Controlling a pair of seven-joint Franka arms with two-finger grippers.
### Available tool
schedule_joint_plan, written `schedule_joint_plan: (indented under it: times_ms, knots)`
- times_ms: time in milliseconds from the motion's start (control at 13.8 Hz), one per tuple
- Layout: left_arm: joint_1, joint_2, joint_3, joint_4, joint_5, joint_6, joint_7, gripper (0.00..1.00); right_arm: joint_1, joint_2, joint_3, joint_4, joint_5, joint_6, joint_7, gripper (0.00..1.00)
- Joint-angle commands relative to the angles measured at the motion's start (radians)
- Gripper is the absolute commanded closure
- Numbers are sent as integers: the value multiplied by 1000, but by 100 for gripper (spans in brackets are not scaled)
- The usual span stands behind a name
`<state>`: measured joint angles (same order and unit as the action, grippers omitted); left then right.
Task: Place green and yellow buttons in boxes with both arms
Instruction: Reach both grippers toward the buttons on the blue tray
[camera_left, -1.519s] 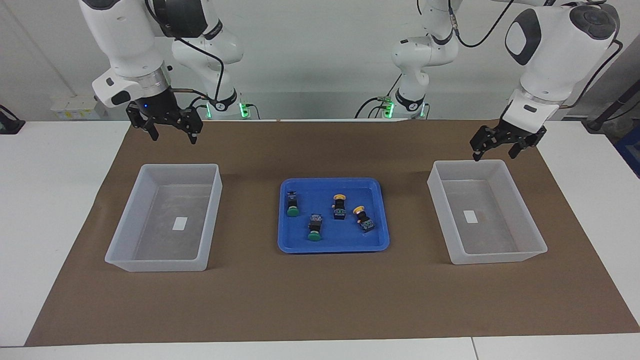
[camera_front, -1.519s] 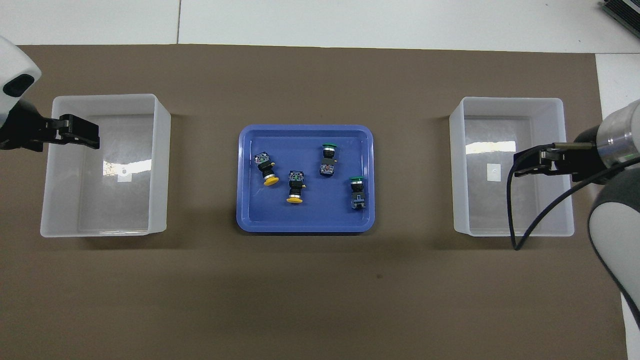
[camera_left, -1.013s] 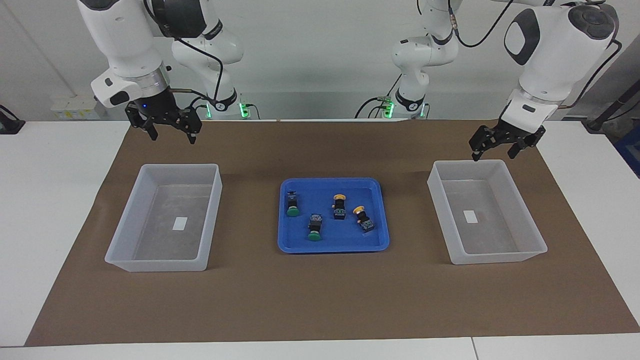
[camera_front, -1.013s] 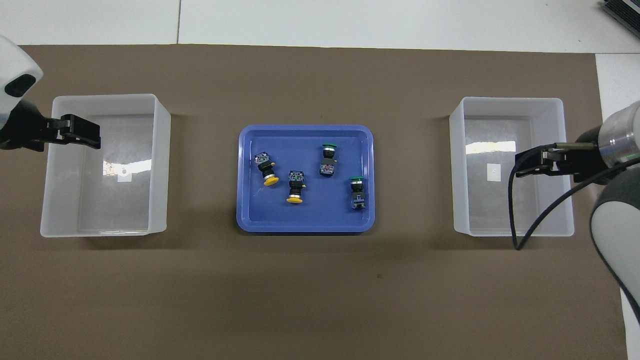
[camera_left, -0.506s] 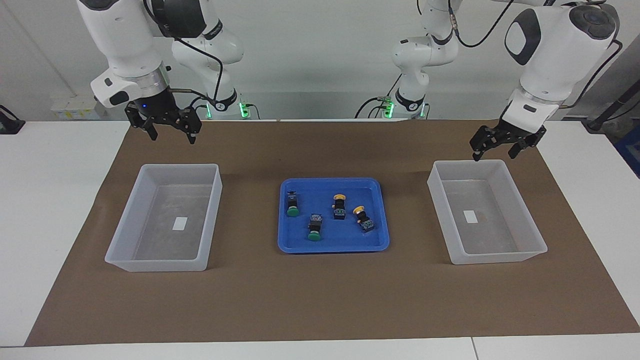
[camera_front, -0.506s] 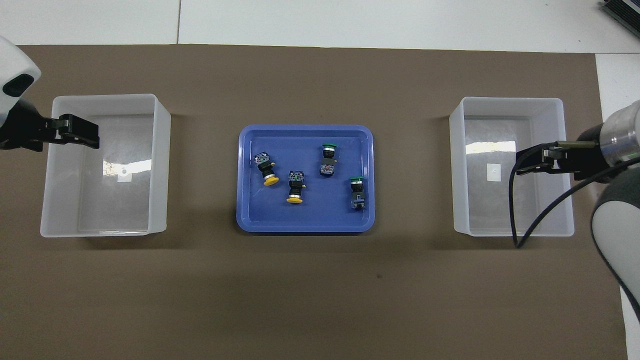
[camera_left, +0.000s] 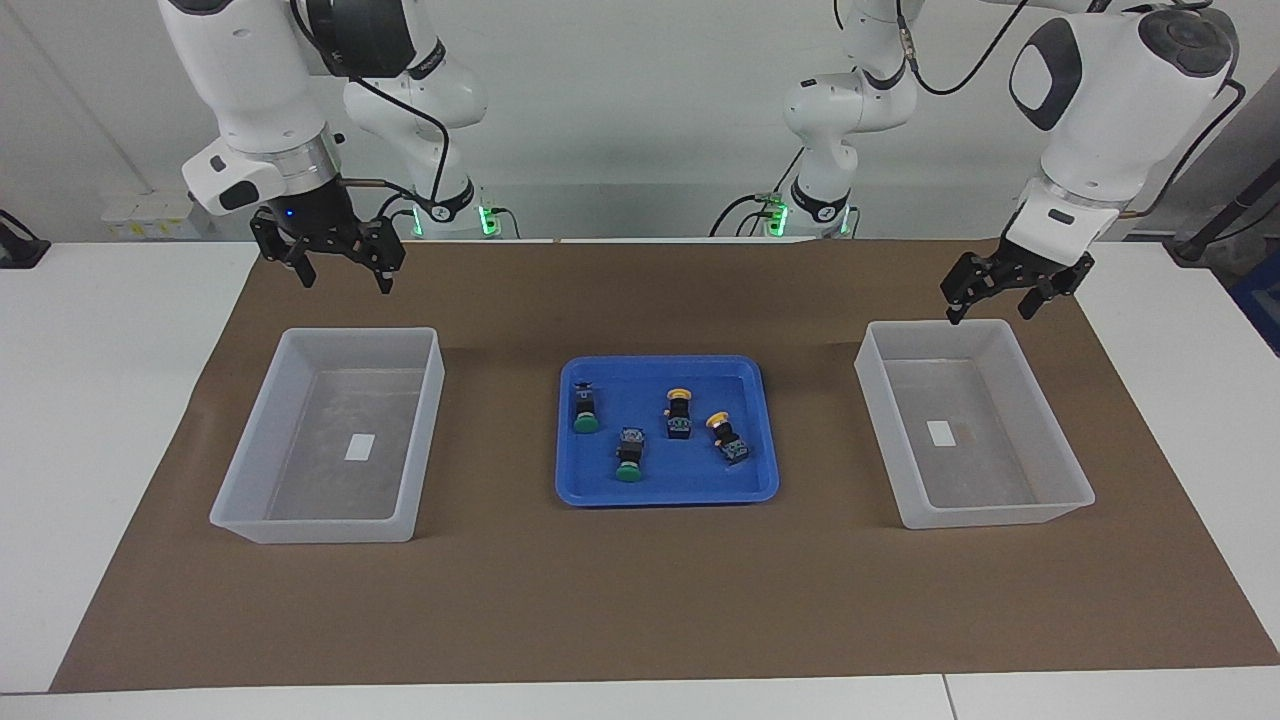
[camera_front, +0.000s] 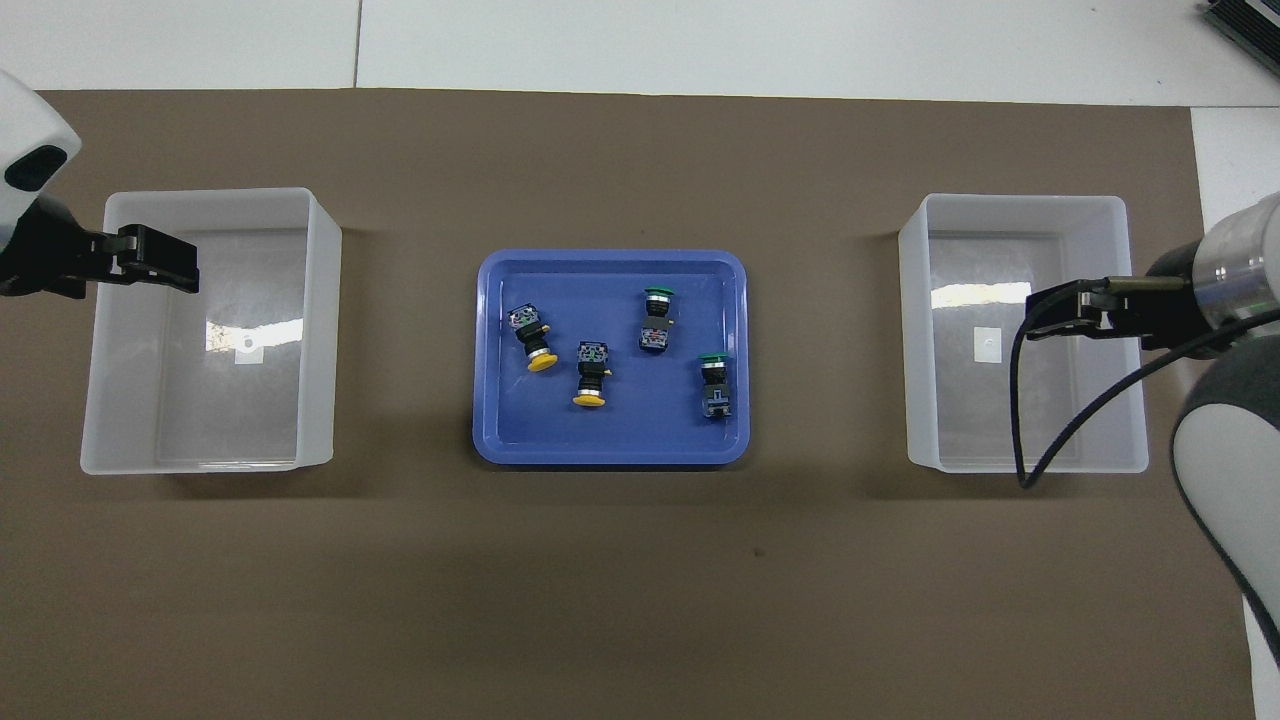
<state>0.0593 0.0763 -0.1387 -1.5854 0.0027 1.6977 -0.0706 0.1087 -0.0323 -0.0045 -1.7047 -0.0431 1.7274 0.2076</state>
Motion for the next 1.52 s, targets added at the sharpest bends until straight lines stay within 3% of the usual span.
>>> schedule_joint_plan:
  times_ms: [0, 579, 868, 1447]
  knots:
    - [-4, -46, 4, -61, -27, 36, 17, 0, 37, 11, 5, -29, 29, 56, 51, 0]
    - [-59, -49, 4, -74, -27, 62, -9, 0, 224, 138, 5, -33, 26, 228, 255, 0]
    - [-160, -93, 4, -212, -27, 198, -136, 0, 322, 230, 5, -38, 14, 351, 354, 0]
    - [-323, -24, 5, -343, -26, 444, -399, 0, 414, 263, 5, -242, -14, 558, 366, 0]
